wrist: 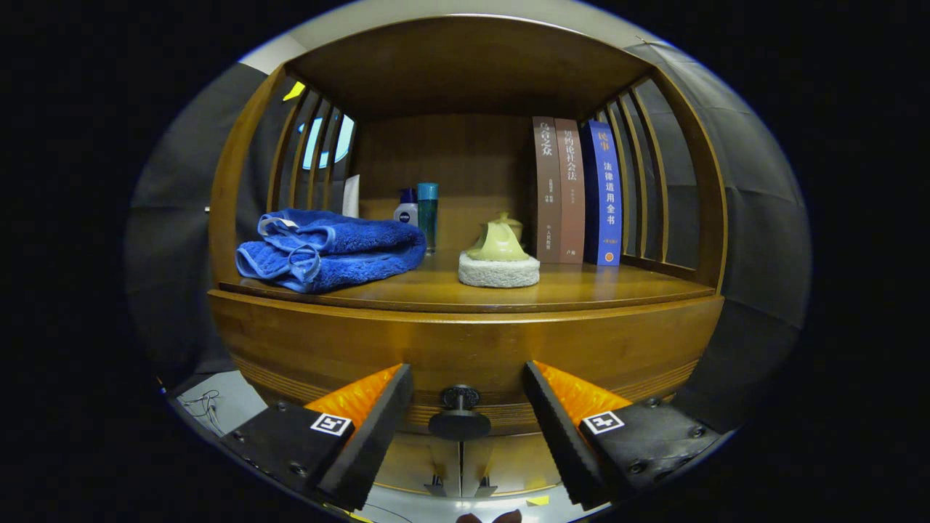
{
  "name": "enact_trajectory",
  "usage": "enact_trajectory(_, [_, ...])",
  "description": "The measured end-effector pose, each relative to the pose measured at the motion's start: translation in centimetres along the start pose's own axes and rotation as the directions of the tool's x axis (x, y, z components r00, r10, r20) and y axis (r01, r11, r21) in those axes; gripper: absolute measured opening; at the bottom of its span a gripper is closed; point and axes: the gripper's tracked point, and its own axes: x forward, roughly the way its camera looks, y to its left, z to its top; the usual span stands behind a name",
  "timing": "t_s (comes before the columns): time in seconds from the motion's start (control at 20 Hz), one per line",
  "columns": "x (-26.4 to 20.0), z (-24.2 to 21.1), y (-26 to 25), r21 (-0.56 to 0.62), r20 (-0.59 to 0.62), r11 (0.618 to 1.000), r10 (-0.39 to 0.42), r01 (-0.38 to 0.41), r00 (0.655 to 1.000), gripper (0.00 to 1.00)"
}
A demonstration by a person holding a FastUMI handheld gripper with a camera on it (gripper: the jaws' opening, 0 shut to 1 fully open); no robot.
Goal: Pull open the drawer, take out the items inside it, and place them on the countertop above the cabinet.
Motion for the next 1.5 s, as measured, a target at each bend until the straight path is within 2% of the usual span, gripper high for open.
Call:
enact_trajectory(0.4, [0.0, -0.2, 0.2, -0.034, -0.007, 0.999, -0.005, 0.004, 1.0, 0.99])
enact_trajectory(0.55, [-0.9, 1.0, 0.8, -0.014, -0.019, 1.0, 0.026, -0.026, 0.999, 0.99])
enact_trajectory(0.9, [-9.0, 10.2, 0.6, -0.069, 0.12, 0.997, 0.035, -0.027, 0.992, 0.97])
enact_trajectory(1.15, [-14.8, 15.9, 1.2, -0.01, 0.132, 0.998, 0.065, -0.065, 0.989, 0.97])
enact_trajectory(1.3, [-17.5, 20.2, 0.1, 0.03, 0.169, 0.998, 0.046, -0.052, 0.985, 0.97])
enact_trajectory(1.5, [-20.3, 24.1, -0.8, 0.025, 0.185, 0.999, 0.039, -0.045, 0.982, 0.97])
